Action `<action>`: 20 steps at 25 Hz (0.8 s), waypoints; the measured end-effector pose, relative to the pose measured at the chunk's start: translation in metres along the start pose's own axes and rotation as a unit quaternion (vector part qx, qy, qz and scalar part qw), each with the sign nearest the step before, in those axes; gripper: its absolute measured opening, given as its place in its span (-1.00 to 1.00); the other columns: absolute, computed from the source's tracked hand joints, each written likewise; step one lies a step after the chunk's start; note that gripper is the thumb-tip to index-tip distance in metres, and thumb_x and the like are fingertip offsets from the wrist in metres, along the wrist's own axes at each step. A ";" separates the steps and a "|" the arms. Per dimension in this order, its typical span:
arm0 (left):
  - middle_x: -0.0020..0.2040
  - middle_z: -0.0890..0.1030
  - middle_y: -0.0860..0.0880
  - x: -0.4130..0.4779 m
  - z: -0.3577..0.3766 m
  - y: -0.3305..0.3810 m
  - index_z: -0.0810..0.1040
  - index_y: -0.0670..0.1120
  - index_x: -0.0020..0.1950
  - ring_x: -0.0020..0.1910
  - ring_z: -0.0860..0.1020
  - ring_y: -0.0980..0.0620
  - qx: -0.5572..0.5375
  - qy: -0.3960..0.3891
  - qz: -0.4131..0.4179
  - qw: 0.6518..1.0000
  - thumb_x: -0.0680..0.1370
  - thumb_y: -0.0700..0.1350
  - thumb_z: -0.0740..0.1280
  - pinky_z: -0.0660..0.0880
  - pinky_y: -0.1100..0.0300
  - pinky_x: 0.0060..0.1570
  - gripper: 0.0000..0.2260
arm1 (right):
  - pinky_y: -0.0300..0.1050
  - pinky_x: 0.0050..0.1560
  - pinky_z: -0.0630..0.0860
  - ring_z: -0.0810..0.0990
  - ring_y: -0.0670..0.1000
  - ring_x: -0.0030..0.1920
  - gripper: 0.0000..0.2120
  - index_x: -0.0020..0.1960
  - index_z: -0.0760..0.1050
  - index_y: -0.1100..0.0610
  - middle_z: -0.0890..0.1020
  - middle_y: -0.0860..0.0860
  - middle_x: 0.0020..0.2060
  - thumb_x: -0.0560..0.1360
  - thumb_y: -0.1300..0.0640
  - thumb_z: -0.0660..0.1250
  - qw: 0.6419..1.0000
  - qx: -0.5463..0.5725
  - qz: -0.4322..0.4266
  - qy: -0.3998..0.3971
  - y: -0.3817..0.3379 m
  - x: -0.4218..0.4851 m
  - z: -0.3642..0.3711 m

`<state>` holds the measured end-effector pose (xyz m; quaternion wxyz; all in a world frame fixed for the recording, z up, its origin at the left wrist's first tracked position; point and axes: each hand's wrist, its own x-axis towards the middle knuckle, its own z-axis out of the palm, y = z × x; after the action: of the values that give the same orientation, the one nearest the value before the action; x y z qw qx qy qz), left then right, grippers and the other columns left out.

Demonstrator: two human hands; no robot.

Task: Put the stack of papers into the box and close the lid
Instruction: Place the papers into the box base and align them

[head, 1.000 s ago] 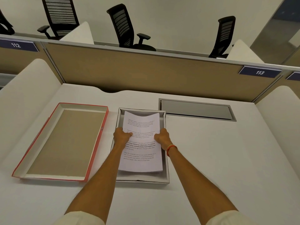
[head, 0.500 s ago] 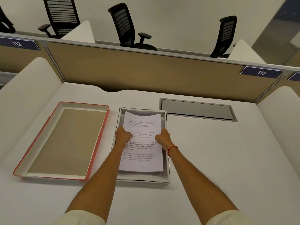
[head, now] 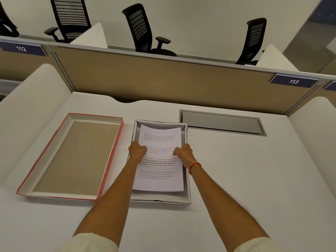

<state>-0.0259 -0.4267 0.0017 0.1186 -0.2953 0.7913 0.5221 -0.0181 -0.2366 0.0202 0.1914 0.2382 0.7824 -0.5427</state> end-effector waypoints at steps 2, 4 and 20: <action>0.20 0.58 -0.26 0.001 -0.002 0.001 0.45 -0.28 0.26 -0.05 0.56 -0.13 -0.012 -0.009 -0.009 1.000 0.60 -0.17 0.29 0.50 0.10 -0.10 -0.72 | -0.03 -0.13 0.56 0.59 0.16 -0.13 -0.91 -0.12 0.38 0.14 0.56 0.12 -0.09 0.49 0.29 0.28 1.000 0.008 0.004 0.002 0.000 0.000 -0.002; 0.13 0.59 -0.23 0.004 -0.005 0.003 0.45 -0.27 0.27 -0.06 0.54 -0.10 -0.022 -0.016 -0.027 0.999 0.64 0.00 0.21 0.47 0.09 -0.12 -0.63 | -0.06 -0.17 0.53 0.58 0.13 -0.17 -0.86 -0.21 0.37 0.11 0.57 0.14 -0.10 0.50 0.26 0.26 1.000 0.017 0.012 0.002 -0.001 0.000 -0.004; 0.12 0.61 -0.20 0.012 -0.020 0.010 0.46 -0.16 0.21 0.08 0.61 -0.20 -0.050 -0.020 -0.068 0.996 0.54 0.40 -0.11 0.55 -0.03 0.12 -0.28 | -0.16 -0.33 0.22 0.31 -0.03 -0.43 -0.75 -0.31 0.28 0.12 0.35 0.02 -0.43 0.54 0.21 0.13 0.993 0.099 0.058 -0.014 -0.008 0.002 -0.015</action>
<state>-0.0392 -0.4465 0.0116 0.1548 -0.3435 0.7394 0.5580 -0.0253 -0.2242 0.0301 0.2091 0.2937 0.7067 -0.6088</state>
